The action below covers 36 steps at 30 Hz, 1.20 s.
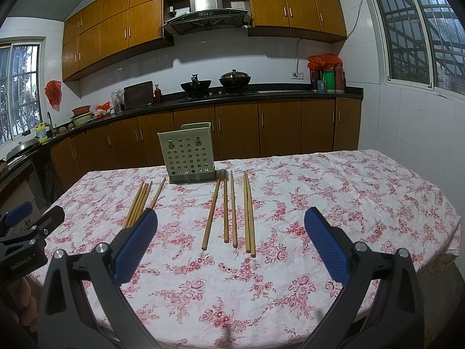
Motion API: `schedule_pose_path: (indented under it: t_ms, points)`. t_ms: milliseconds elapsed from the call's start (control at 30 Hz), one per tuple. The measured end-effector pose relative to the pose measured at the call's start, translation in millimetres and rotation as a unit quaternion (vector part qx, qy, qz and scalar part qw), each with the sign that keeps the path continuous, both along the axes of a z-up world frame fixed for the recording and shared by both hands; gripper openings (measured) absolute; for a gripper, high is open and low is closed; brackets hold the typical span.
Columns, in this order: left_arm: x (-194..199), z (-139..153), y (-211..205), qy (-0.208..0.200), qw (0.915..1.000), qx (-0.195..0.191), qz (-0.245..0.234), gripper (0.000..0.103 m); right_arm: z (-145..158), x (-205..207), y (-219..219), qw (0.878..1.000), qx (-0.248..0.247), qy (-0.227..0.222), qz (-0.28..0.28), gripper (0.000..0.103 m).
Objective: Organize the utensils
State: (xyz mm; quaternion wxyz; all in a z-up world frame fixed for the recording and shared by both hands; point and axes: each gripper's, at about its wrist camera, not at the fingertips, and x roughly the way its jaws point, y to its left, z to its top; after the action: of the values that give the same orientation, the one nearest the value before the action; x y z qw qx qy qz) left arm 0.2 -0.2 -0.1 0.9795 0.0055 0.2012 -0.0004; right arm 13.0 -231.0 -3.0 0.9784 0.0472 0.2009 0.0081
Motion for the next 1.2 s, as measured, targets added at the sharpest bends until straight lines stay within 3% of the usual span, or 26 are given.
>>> schedule_pose_path:
  t_ms: [867,1033,1200]
  points:
    - [3,-4,3,0.01,0.9999,0.0,0.005,0.101,-8,9,-3,1.0,0.005,0.014,-0.002,0.099]
    - [17,-16,10,0.043,0.9989,-0.001,0.016,0.101,-16,19,-4,0.999,0.004,0.038,-0.008,0.099]
    - [42,-28,30,0.097,0.9945,-0.021,0.036,0.1,-31,47,-15,0.995,0.013,0.092,-0.024,0.098]
